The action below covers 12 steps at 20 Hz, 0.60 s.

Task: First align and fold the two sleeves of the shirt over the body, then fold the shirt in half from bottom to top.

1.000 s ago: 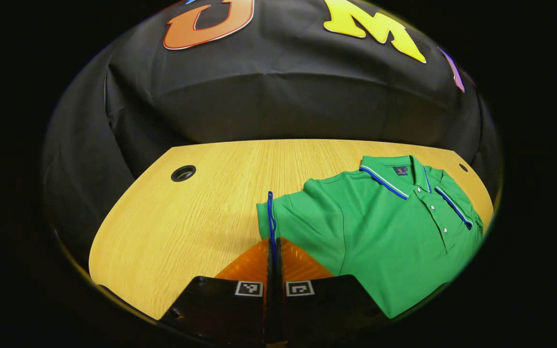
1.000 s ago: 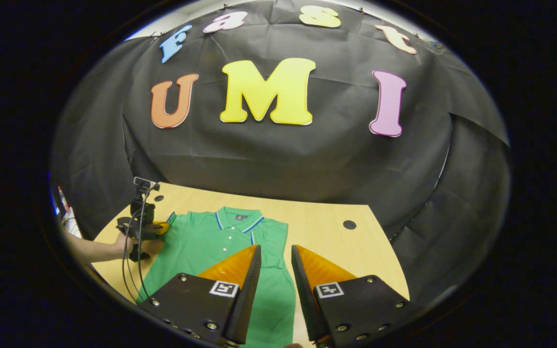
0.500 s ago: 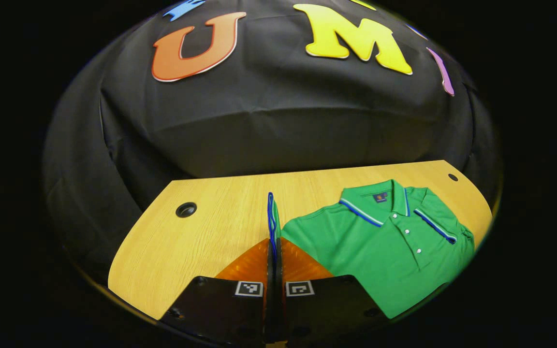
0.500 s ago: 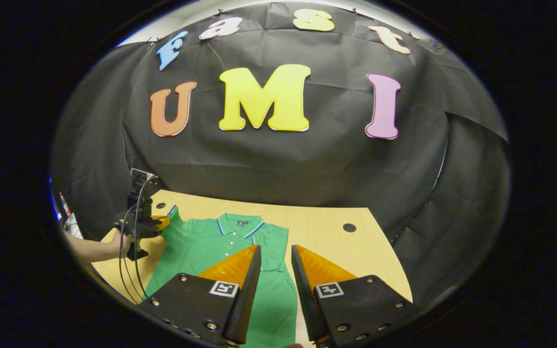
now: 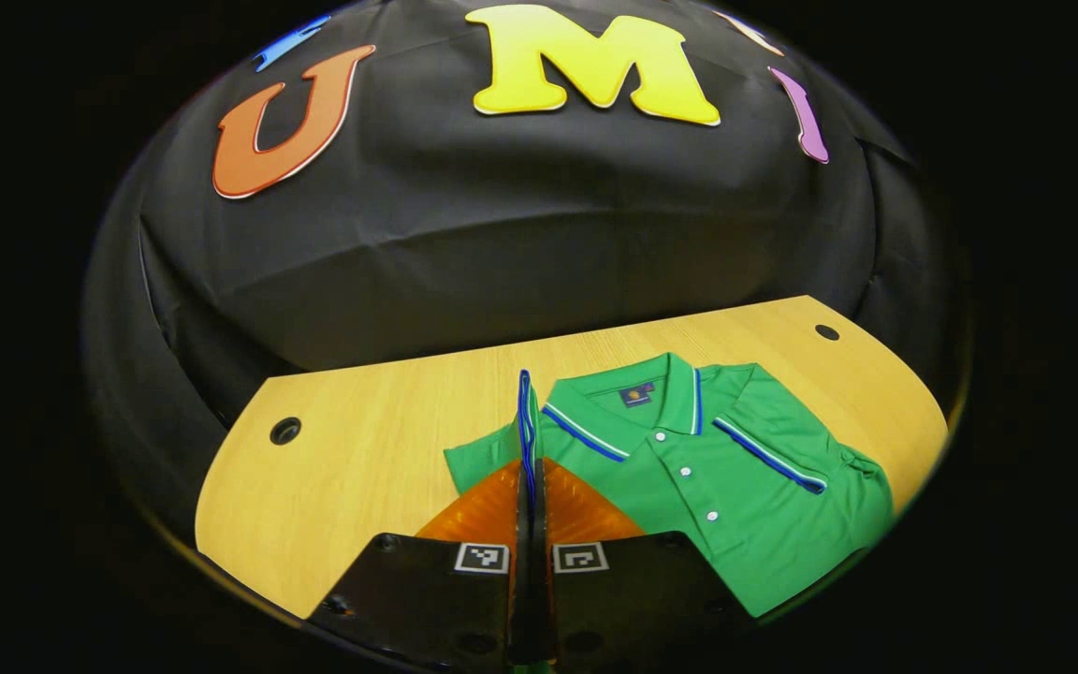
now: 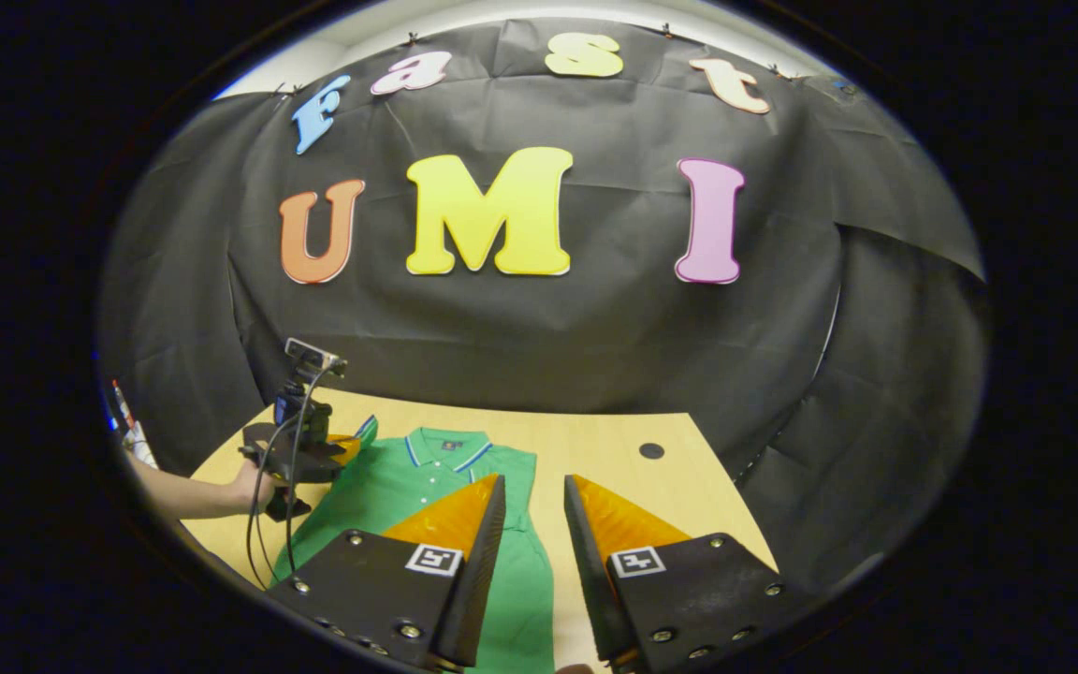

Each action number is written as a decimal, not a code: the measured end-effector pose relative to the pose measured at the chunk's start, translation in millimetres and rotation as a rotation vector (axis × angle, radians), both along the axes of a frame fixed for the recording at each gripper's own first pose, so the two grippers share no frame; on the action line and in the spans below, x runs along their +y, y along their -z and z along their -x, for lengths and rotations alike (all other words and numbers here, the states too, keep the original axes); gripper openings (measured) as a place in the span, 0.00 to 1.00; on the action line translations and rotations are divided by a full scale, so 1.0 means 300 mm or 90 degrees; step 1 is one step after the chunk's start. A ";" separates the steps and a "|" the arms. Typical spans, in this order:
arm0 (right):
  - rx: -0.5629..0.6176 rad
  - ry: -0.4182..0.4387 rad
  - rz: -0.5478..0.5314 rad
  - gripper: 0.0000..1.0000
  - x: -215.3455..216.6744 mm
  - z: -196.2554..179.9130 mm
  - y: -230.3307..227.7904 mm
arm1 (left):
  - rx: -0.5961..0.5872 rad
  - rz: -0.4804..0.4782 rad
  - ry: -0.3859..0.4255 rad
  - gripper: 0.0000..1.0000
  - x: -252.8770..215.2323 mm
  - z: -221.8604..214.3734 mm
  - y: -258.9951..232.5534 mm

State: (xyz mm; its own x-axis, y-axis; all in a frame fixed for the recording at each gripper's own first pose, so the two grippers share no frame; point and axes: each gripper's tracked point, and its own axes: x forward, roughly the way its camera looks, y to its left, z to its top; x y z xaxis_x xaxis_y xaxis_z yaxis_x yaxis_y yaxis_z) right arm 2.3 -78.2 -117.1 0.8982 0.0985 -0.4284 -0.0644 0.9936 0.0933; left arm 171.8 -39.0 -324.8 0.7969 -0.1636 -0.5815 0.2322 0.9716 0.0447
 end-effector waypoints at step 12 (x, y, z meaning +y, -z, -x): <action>-0.048 -0.004 0.040 0.43 -0.062 0.021 -0.088 | 0.054 -0.013 0.011 0.07 -0.154 0.053 0.187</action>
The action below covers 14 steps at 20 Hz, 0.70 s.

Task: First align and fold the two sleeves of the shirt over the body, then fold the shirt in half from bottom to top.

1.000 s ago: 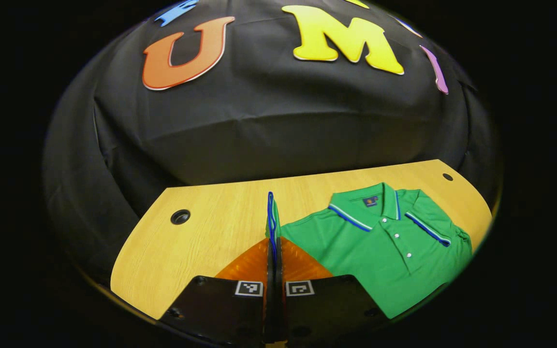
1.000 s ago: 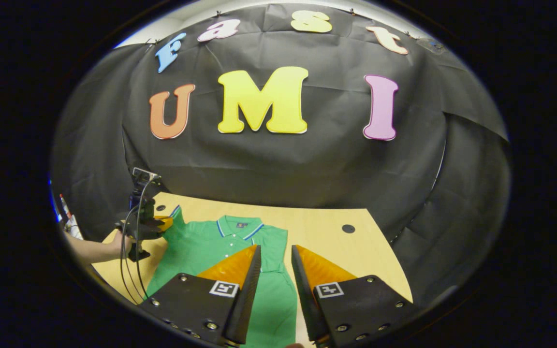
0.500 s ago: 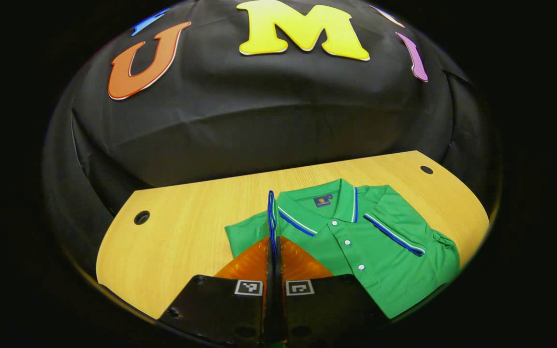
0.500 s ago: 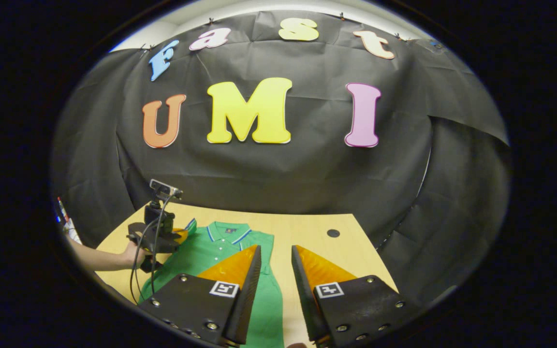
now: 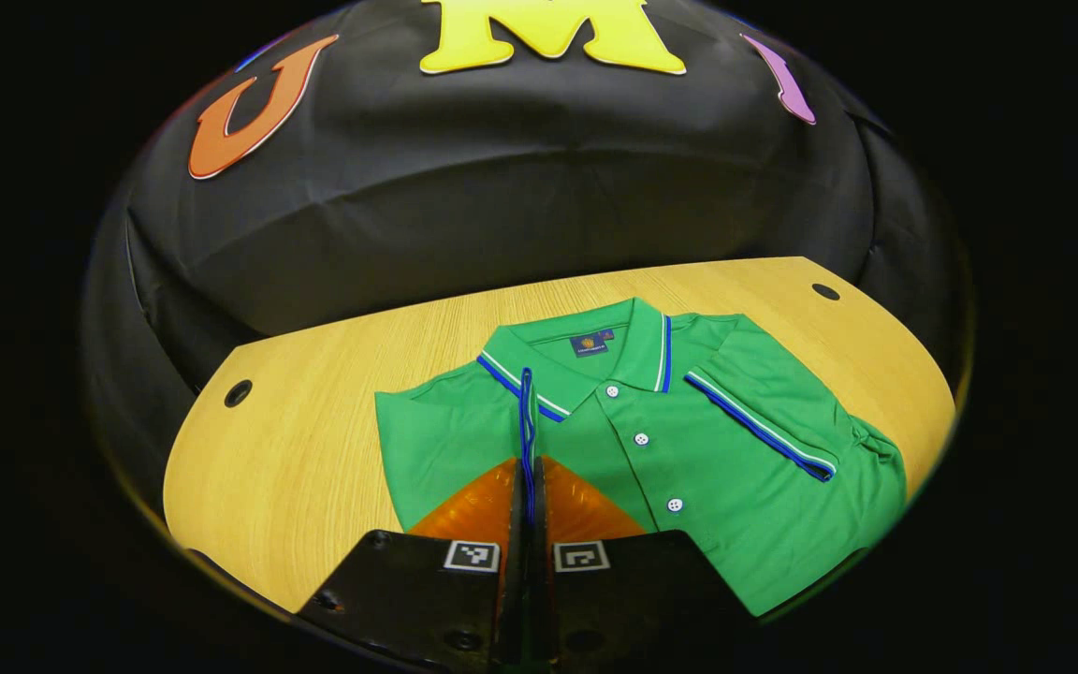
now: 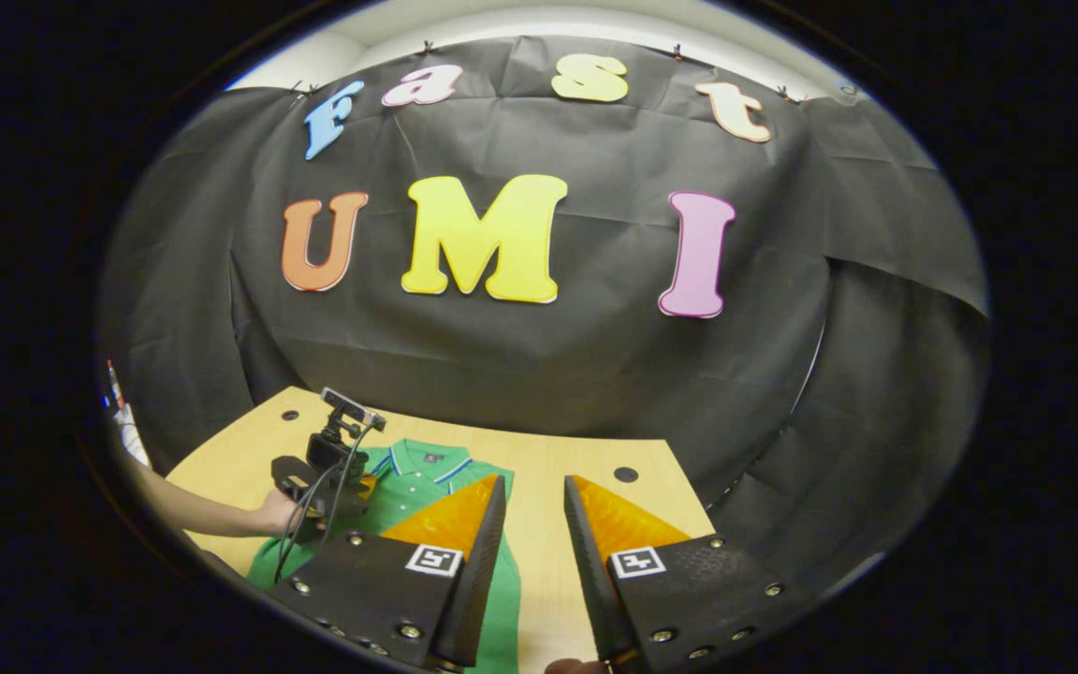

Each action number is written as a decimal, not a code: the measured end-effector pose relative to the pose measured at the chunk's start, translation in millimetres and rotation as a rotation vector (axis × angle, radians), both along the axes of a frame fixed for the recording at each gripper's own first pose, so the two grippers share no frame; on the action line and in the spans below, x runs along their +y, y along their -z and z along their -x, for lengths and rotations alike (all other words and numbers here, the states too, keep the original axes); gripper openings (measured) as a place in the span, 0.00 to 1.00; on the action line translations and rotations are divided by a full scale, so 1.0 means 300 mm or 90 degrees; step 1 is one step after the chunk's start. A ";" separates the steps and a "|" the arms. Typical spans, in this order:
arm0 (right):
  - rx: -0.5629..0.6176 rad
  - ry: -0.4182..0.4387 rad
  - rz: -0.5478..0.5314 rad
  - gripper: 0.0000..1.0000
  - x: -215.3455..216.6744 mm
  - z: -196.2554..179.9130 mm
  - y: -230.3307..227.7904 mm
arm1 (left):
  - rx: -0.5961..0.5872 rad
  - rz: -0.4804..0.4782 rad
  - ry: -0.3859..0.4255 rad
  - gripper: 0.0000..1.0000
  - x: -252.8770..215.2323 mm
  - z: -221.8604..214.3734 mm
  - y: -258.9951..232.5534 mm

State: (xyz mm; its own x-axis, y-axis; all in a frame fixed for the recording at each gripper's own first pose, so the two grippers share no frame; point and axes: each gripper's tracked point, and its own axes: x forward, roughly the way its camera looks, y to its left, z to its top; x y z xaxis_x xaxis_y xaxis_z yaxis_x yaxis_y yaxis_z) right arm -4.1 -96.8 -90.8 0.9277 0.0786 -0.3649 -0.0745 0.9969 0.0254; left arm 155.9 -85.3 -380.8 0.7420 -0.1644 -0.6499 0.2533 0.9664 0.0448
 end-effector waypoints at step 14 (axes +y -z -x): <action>-0.013 -0.058 -0.027 0.46 0.160 0.027 -0.009 | -0.078 0.051 -0.040 0.98 0.123 0.197 -0.323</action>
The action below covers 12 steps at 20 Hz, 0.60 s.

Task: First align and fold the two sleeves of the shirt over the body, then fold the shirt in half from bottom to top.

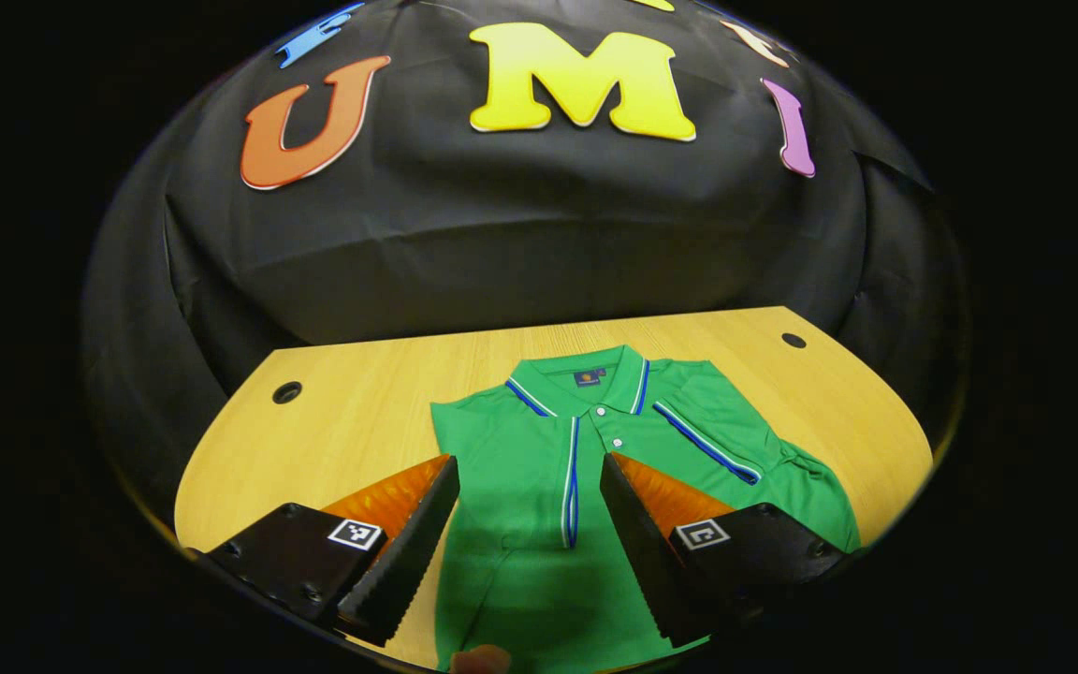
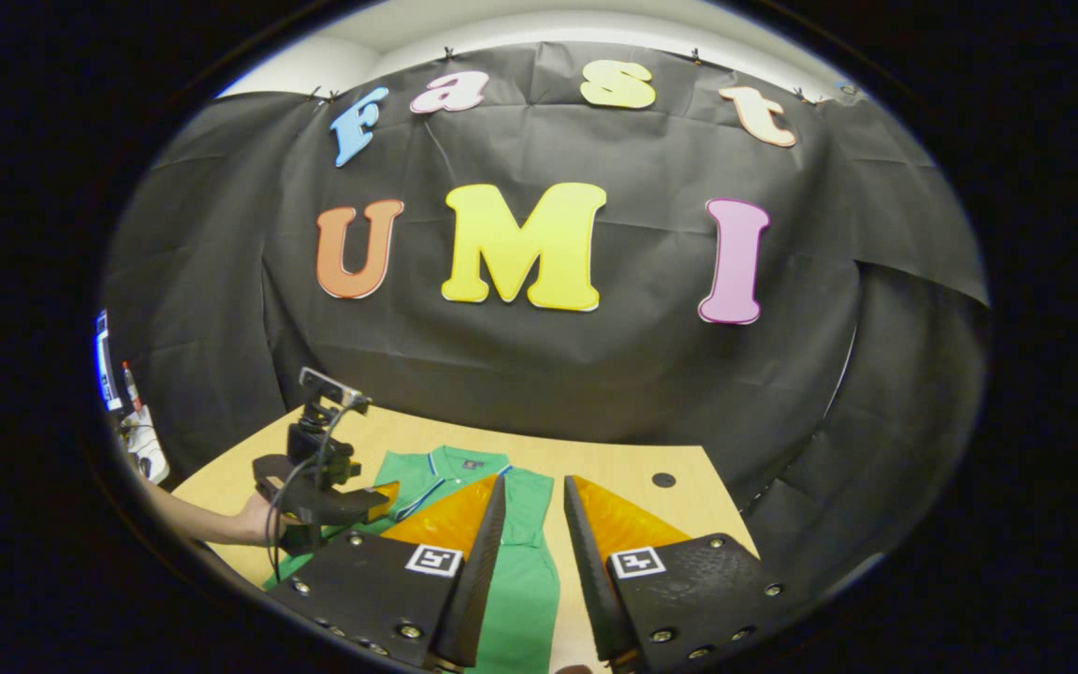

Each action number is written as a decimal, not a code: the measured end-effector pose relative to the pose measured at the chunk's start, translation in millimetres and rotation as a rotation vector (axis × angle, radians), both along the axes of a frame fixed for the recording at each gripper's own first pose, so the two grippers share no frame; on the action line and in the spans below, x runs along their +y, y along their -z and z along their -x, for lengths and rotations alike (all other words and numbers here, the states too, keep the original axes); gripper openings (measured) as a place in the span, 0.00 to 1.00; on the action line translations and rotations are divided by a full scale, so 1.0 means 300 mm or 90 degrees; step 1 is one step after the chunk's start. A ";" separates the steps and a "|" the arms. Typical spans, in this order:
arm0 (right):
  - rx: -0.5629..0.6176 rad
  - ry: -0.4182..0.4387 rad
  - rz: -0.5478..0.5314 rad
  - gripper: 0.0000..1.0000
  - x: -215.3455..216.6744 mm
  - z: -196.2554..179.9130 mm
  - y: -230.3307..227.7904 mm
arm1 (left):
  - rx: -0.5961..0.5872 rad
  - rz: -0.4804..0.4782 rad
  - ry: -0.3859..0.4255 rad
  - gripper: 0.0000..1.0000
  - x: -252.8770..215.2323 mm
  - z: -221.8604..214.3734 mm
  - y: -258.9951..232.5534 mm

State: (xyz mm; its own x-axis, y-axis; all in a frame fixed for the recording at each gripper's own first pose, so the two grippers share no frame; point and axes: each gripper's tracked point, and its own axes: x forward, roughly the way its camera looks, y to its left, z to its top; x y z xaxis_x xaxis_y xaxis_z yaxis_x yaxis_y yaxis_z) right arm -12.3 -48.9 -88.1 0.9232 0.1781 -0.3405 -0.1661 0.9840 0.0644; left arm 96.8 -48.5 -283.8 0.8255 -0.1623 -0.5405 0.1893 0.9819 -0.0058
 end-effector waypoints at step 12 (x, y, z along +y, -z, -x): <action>0.083 -0.048 0.009 0.33 0.087 0.155 0.187 | -0.012 0.025 -0.029 0.98 0.231 0.408 -0.200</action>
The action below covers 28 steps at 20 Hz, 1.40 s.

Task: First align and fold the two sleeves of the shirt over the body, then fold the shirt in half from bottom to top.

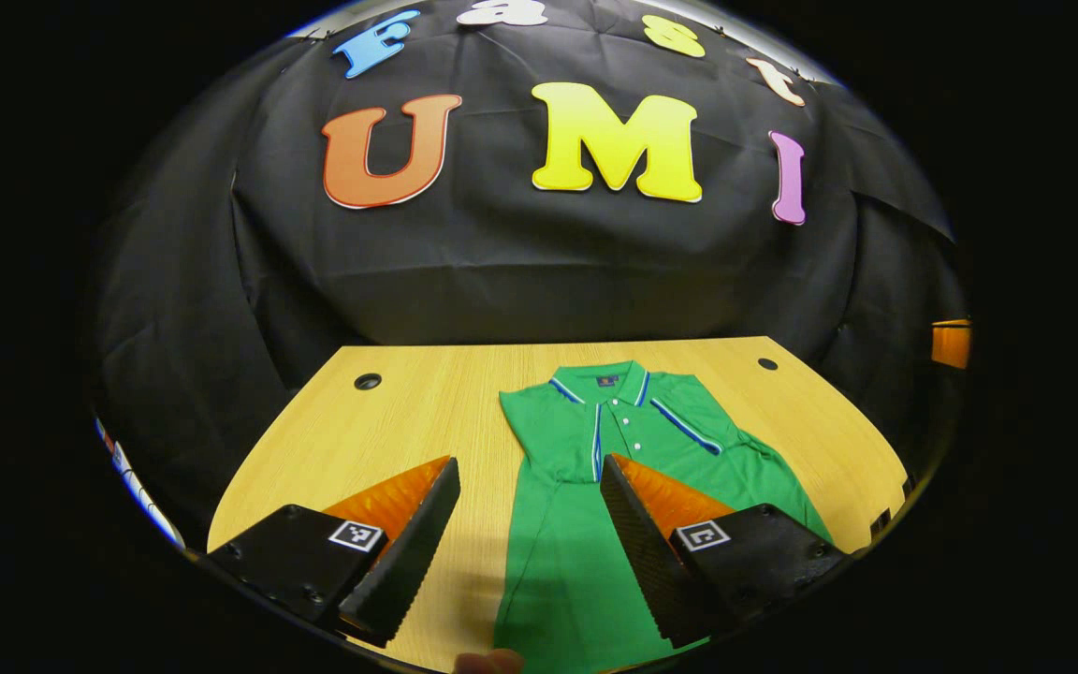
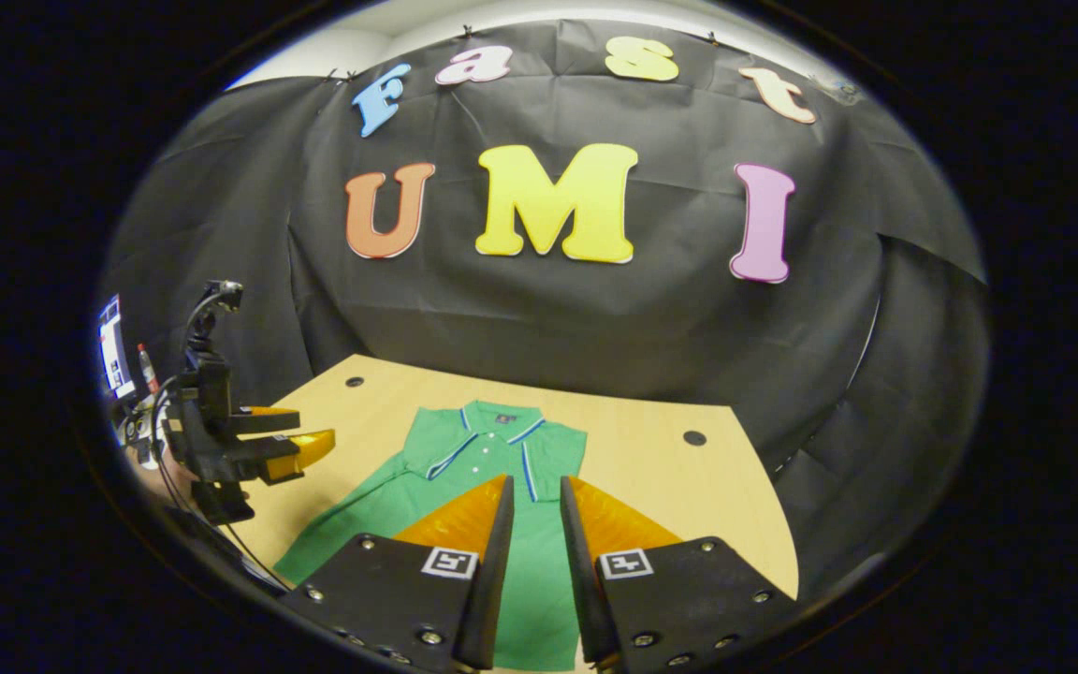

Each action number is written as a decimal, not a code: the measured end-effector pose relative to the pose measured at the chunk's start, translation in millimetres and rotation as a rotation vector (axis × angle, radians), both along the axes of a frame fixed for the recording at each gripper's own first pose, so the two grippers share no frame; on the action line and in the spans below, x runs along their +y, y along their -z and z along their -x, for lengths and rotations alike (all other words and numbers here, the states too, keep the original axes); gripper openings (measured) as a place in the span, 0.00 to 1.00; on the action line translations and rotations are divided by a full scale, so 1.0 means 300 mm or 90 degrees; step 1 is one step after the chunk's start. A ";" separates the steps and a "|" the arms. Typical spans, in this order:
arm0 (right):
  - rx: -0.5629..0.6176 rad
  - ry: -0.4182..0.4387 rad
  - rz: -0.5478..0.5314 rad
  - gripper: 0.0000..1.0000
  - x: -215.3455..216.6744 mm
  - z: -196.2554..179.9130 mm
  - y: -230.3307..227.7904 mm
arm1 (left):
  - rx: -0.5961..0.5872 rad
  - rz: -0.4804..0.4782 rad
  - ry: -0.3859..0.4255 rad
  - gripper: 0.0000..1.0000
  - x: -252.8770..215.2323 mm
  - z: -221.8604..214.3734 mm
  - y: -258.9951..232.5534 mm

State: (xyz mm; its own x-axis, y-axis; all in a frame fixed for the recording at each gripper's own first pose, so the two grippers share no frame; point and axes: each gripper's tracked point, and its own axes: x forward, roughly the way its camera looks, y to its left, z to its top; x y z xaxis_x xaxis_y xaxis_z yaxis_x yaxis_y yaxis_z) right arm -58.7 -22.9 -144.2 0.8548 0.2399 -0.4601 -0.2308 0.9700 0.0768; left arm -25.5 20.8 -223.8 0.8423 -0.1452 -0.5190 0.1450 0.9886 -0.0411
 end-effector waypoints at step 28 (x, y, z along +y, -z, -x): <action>0.415 -0.158 0.163 0.89 -0.170 0.613 0.782 | 0.393 -0.074 0.170 0.98 0.100 0.823 0.501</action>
State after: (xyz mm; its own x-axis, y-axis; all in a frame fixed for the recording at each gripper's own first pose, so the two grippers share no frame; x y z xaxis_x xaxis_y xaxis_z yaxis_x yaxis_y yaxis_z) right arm -242.7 -73.9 -378.6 0.3239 0.2074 -0.9231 -0.4308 0.9010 0.0512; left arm -272.4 50.7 -374.1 0.3297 -0.2214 -0.9178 0.3690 0.9250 -0.0905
